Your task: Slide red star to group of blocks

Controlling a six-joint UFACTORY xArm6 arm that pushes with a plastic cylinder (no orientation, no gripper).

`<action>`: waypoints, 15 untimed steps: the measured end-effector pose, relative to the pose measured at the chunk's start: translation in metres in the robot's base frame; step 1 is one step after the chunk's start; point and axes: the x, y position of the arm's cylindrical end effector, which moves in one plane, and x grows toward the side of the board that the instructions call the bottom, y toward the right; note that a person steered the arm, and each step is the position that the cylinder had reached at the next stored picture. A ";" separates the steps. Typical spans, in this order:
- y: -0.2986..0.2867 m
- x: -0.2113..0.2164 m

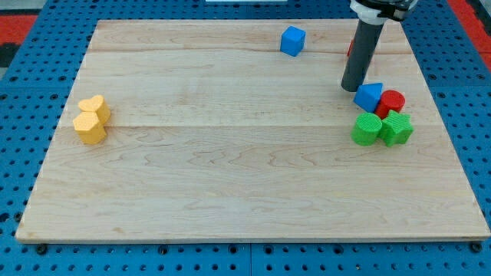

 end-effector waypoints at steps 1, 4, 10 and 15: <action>0.000 0.005; 0.102 -0.050; 0.010 -0.058; -0.099 -0.009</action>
